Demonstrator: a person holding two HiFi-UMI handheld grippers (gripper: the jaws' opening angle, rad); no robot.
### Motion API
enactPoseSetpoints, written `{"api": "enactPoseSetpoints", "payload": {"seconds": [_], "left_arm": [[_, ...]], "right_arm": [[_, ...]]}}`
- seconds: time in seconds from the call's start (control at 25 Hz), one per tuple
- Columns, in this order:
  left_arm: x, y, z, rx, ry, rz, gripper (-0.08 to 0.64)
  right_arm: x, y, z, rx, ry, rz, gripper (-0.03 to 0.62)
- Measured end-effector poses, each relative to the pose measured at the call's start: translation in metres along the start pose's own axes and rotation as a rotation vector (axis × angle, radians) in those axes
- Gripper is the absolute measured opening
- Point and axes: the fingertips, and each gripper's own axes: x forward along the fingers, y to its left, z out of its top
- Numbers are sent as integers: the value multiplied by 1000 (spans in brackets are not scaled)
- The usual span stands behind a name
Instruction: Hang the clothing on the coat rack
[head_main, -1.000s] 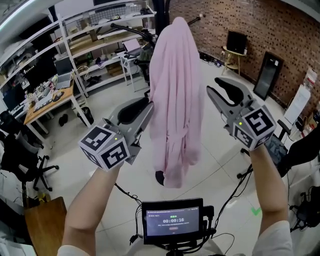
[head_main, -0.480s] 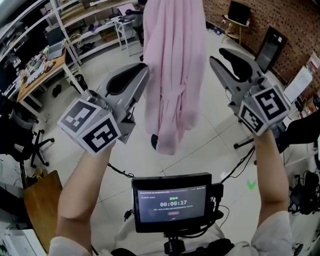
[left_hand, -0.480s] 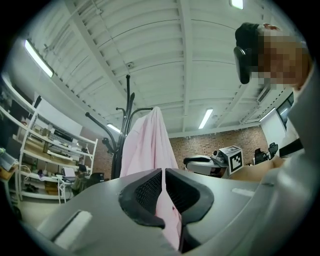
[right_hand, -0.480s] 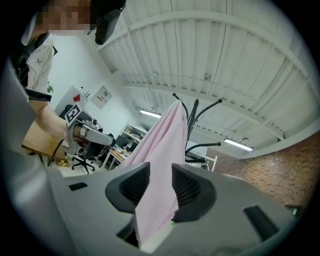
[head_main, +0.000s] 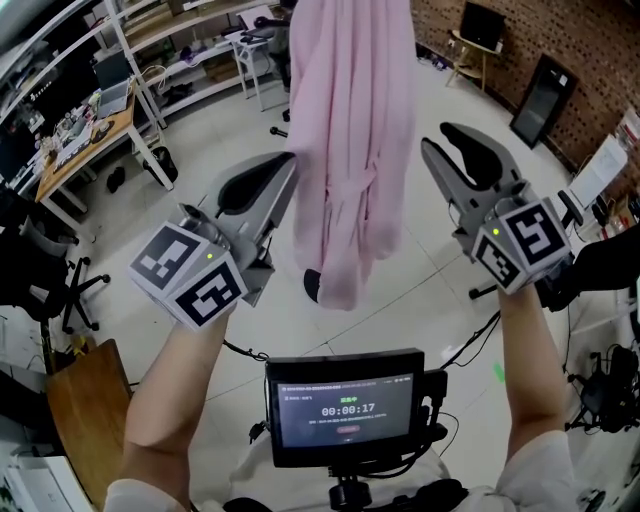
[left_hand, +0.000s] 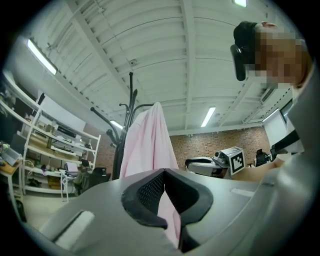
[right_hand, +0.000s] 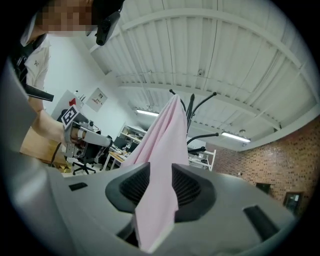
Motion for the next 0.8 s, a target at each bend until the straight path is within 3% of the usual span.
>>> {"api": "enactPoseSetpoints", "payload": {"seconds": [0.24, 0.44, 0.8], "left_arm": [[-6, -6, -7, -27, -3, 6, 0], [-15, -10, -19, -54, 6, 12, 0], [-30, -15, -40, -119, 14, 32, 0]], "right_arm": [[-11, 6, -10, 51, 7, -18, 144], [-18, 21, -24, 87, 35, -25, 100], [-28, 52, -50, 183, 84, 16, 94]]}}
